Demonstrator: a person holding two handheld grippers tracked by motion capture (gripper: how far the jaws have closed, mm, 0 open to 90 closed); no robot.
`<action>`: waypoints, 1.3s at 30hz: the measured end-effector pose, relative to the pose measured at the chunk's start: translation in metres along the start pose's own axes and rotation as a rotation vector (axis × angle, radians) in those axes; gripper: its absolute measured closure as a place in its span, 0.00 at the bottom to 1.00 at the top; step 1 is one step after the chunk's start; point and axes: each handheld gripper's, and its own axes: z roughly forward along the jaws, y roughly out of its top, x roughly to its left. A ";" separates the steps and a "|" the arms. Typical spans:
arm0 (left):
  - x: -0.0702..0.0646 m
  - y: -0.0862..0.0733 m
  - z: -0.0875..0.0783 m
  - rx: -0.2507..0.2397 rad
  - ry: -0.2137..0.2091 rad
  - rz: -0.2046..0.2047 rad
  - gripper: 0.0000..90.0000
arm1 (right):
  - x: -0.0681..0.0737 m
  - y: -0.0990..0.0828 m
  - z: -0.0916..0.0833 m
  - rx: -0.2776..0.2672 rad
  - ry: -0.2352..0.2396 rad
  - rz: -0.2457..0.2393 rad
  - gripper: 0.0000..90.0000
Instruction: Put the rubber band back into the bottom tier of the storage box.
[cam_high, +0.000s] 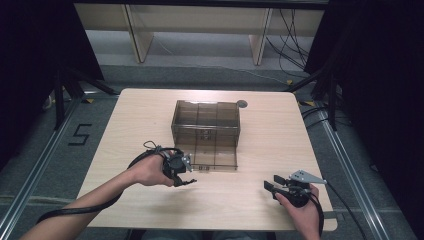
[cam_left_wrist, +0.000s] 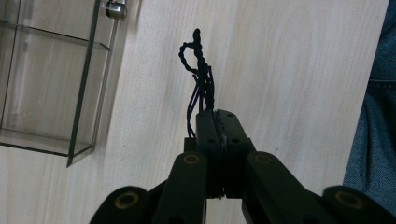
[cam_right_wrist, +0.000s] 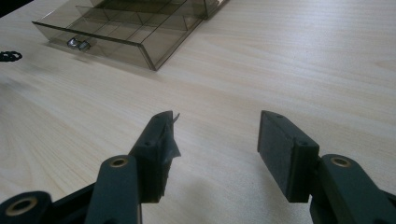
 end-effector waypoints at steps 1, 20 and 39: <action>0.000 0.000 0.000 0.000 0.000 -0.003 0.98 | 0.000 0.000 0.000 0.000 0.000 0.000 0.52; 0.011 -0.001 -0.007 -0.009 0.015 -0.026 0.98 | 0.000 0.000 0.000 0.000 0.001 0.000 0.52; 0.023 0.000 -0.015 -0.018 0.028 -0.055 0.98 | 0.001 0.000 0.001 0.007 0.015 0.024 0.52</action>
